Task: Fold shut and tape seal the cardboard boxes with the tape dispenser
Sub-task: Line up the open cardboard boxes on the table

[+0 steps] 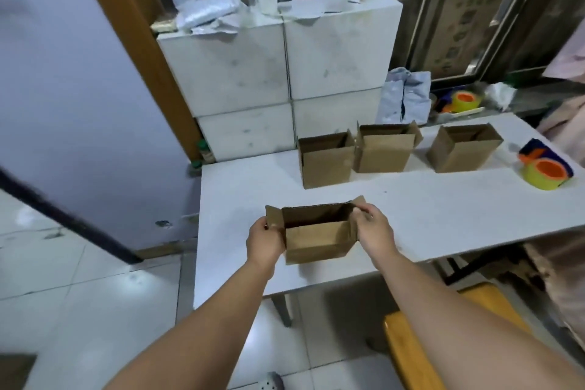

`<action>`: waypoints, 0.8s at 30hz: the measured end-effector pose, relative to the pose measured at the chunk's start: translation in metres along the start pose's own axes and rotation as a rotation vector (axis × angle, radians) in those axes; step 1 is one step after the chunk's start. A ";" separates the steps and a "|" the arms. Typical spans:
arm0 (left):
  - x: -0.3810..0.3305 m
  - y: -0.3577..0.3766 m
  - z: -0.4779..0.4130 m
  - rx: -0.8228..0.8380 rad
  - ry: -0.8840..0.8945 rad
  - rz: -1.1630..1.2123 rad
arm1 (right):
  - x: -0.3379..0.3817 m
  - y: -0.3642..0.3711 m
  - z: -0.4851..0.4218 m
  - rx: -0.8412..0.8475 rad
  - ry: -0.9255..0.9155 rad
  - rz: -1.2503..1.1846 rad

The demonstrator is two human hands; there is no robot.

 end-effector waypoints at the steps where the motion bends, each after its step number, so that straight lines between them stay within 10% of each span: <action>1: 0.001 -0.009 -0.001 -0.021 -0.005 0.022 | 0.003 0.009 -0.002 0.015 -0.006 0.024; 24: -0.003 -0.110 -0.143 -0.022 -0.113 0.217 | 0.107 0.144 -0.050 0.105 -0.122 0.524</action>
Point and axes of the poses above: each hand's wrist, its own z-axis away from the middle knuckle, its own y-axis out of the palm, x = y × z, the point moved 7 cm from there along -z, towards the middle knuckle, and after that the axes turned 8 degrees about y, right-handed, at the moved point
